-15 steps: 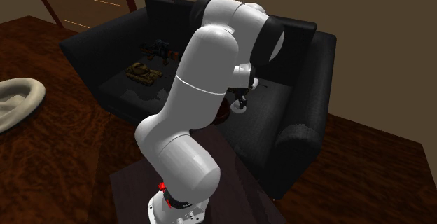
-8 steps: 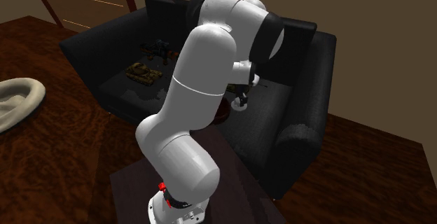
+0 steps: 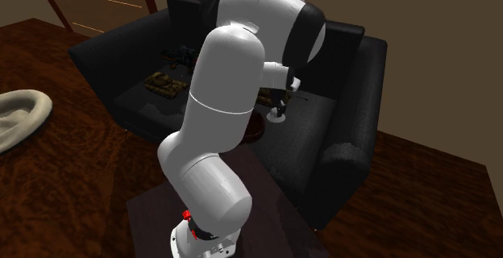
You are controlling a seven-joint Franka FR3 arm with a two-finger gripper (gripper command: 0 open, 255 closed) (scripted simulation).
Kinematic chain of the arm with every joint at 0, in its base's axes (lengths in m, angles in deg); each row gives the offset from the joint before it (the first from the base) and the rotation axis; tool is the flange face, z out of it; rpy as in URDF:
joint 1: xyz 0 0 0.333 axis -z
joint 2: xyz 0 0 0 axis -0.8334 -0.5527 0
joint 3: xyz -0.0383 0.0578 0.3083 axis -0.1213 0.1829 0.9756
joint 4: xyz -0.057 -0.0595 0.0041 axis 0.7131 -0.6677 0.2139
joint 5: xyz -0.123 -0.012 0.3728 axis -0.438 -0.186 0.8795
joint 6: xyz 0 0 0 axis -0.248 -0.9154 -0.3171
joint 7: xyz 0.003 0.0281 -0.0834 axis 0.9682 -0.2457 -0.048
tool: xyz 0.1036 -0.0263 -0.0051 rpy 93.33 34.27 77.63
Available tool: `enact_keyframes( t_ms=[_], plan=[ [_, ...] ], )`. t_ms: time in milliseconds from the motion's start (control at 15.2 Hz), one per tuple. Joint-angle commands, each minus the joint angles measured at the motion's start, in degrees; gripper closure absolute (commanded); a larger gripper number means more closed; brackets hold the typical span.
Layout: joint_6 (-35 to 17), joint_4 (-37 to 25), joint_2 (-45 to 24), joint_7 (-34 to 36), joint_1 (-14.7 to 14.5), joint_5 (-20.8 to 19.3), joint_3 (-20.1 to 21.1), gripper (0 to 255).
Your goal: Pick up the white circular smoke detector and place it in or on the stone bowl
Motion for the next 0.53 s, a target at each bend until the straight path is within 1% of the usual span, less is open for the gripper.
enact_keyframes(
  t_ms=[0, 462],
  plan=[
    [1.30, 0.00, 1.36, -0.72, 0.51, 1.06, 0.79, 255],
    [5.39, 0.14, 6.01, -3.32, 2.17, 4.70, 3.04, 255]
  ],
)
